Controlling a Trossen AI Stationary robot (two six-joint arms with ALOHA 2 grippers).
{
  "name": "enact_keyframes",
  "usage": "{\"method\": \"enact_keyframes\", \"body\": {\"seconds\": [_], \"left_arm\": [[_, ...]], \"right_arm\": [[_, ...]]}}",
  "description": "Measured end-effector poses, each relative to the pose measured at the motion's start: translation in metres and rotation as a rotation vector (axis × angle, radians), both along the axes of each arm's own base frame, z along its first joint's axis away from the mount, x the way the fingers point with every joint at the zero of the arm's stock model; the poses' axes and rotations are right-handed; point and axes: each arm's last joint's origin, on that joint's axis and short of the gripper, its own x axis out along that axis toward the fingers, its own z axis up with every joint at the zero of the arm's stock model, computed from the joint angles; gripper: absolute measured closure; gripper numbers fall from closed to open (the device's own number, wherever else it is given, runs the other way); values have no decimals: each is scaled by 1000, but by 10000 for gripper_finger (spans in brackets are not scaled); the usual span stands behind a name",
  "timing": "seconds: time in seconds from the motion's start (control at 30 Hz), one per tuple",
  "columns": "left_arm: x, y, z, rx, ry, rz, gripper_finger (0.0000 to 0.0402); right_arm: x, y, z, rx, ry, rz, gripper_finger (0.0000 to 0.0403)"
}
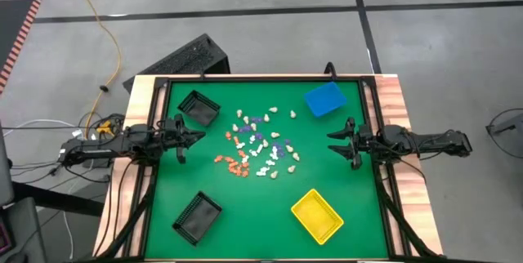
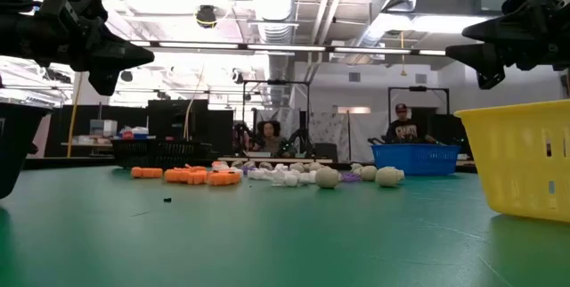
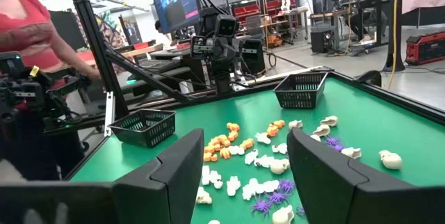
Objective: Sort Halloween decoration
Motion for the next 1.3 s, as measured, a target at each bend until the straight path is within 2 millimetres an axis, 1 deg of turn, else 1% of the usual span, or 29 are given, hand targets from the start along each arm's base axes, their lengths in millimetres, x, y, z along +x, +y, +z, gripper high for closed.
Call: {"method": "enact_keyframes", "body": {"seconds": [0.97, 1.1, 1.17, 1.3], "left_arm": [[0, 0, 0, 0, 0, 0, 401], [0, 1, 1, 23, -2, 37, 401], [0, 1, 1, -22, -14, 35, 401], [0, 1, 1, -181, -56, 39, 401]], "right_arm": [[0, 0, 0, 0, 0, 0, 171], [0, 0, 0, 0, 1, 0, 171], [0, 0, 0, 0, 0, 0, 171], [0, 0, 0, 0, 0, 0, 171]]}}
